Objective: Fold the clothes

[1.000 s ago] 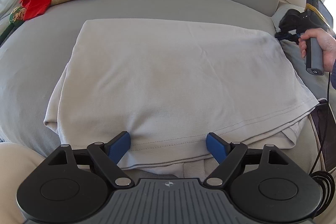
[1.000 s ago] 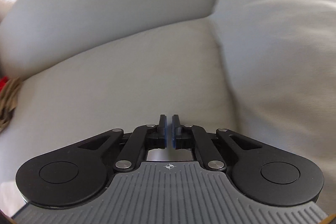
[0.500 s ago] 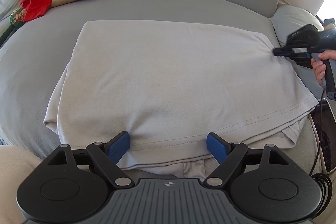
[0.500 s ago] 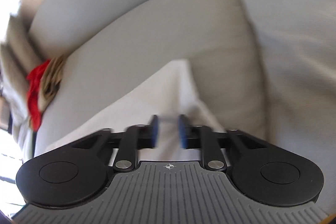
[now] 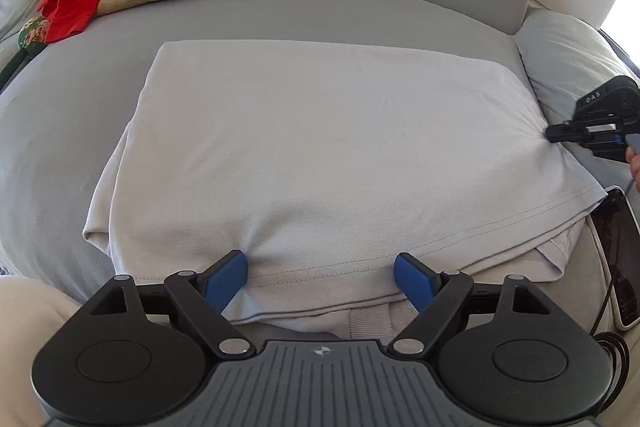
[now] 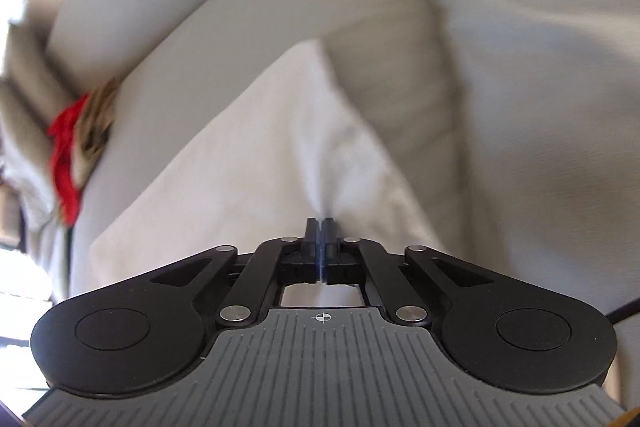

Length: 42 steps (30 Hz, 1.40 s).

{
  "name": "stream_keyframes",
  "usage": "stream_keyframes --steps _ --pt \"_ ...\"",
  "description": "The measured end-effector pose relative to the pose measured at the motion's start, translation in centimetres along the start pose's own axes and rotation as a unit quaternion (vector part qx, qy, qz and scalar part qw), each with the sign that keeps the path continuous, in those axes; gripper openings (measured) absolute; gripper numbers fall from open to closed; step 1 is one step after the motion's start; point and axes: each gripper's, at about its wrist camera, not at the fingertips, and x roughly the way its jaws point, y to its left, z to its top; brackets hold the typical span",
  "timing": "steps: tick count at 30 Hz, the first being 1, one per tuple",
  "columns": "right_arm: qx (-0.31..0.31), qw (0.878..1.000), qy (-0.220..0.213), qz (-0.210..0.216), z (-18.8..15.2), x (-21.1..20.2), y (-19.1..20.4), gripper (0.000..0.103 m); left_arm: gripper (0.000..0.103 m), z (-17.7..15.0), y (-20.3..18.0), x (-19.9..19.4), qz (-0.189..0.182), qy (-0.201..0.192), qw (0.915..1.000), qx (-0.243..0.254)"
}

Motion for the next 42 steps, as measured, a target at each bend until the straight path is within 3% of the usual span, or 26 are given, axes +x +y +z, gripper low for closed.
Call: stream_keyframes --steps 1,2,4,5,7,11,12,13,14,15,16,17,18,19,20,21,22,26,27,29,34,40,42 --pt "0.004 0.998 -0.032 -0.059 -0.4 -1.3 -0.6 0.015 0.081 0.0 0.0 0.0 0.001 -0.002 1.0000 0.002" --pt "-0.010 0.994 -0.058 -0.097 -0.9 -2.7 -0.9 0.012 0.081 -0.1 0.0 0.0 0.001 -0.003 1.0000 0.002" --pt "-0.019 0.997 -0.059 -0.045 -1.6 -4.8 -1.1 0.015 0.081 -0.1 -0.1 0.0 0.003 -0.005 1.0000 0.003" --pt "-0.026 0.999 -0.046 -0.007 -2.1 -5.3 -0.8 0.019 0.081 -0.1 -0.1 0.1 0.003 -0.006 1.0000 0.003" --pt "-0.054 0.997 -0.007 0.063 -3.3 -5.2 0.5 0.043 0.081 -0.2 -0.1 0.1 0.004 -0.007 1.0000 0.004" --pt "-0.102 0.984 0.079 0.121 -5.7 -2.8 2.9 0.043 0.081 -0.4 -0.1 0.0 0.001 -0.010 0.9999 0.004" --pt "-0.111 0.984 0.088 0.107 -5.9 -2.3 3.1 0.040 0.081 -0.4 0.0 0.0 0.001 -0.010 0.9999 0.005" --pt "-0.117 0.987 0.086 0.064 -5.7 -2.0 2.8 0.011 0.081 -0.5 0.0 -0.1 0.001 -0.011 0.9999 0.006" --pt "-0.113 0.991 0.074 0.023 -5.4 -2.3 2.2 0.000 0.081 -0.5 0.0 -0.1 0.001 -0.012 0.9999 0.007" --pt "-0.098 0.994 0.052 -0.016 -5.0 -3.4 1.3 0.002 0.082 -0.6 0.0 0.0 0.000 -0.013 0.9999 0.009" --pt "-0.093 0.993 0.024 -0.063 -4.7 -4.7 0.8 0.015 0.082 -0.6 0.0 0.0 0.000 -0.015 0.9998 0.011" --pt "-0.096 0.990 -0.005 -0.098 -4.8 -6.3 0.7 0.016 0.082 -0.7 -0.1 0.0 0.001 -0.016 0.9998 0.012" --pt "-0.100 0.988 -0.028 -0.111 -5.0 -8.2 0.5 0.017 0.082 -0.7 -0.1 -0.1 0.002 -0.016 0.9998 0.013" --pt "-0.092 0.989 -0.046 -0.103 -5.3 -10.1 0.1 0.025 0.082 -0.7 -0.2 -0.1 0.004 -0.015 0.9998 0.016" --pt "-0.072 0.994 -0.054 -0.068 -5.8 -12.0 -0.5 0.033 0.082 -0.6 -0.4 -0.3 0.007 -0.012 0.9997 0.020" --pt "-0.052 0.997 -0.059 -0.026 -6.5 -13.8 -1.0 0.051 0.080 -0.6 -0.6 -0.7 0.011 -0.008 0.9997 0.022" --pt "-0.036 0.997 -0.065 0.013 -7.3 -15.5 -1.5 0.058 0.078 -0.7 -0.5 -1.3 0.010 -0.003 0.9998 0.017" --pt "0.023 0.991 -0.069 0.110 -10.3 -18.4 -2.5 0.068 0.075 -1.3 -0.3 -4.2 0.005 -0.003 0.9999 -0.009" --pt "0.045 0.989 -0.065 0.127 -11.3 -18.3 -3.1 0.072 0.075 -1.5 -0.2 -5.1 0.015 -0.013 0.9997 -0.014" --pt "0.092 0.982 -0.055 0.153 -13.1 -17.0 -3.9 0.072 0.076 -1.7 -0.1 -6.4 0.031 -0.030 0.9988 -0.022" --pt "0.207 0.959 -0.024 0.192 -16.7 -10.9 -4.8 0.065 0.076 -1.6 0.7 -7.5 0.035 -0.039 0.9976 -0.046" --pt "0.246 0.951 -0.019 0.187 -16.9 -4.5 -3.6 0.058 0.076 -2.3 0.9 -6.8 0.032 -0.022 0.9977 -0.055" --pt "0.249 0.949 -0.037 0.187 -16.6 -3.6 -3.4 0.055 0.076 -2.4 1.0 -6.6 0.032 -0.020 0.9977 -0.057"
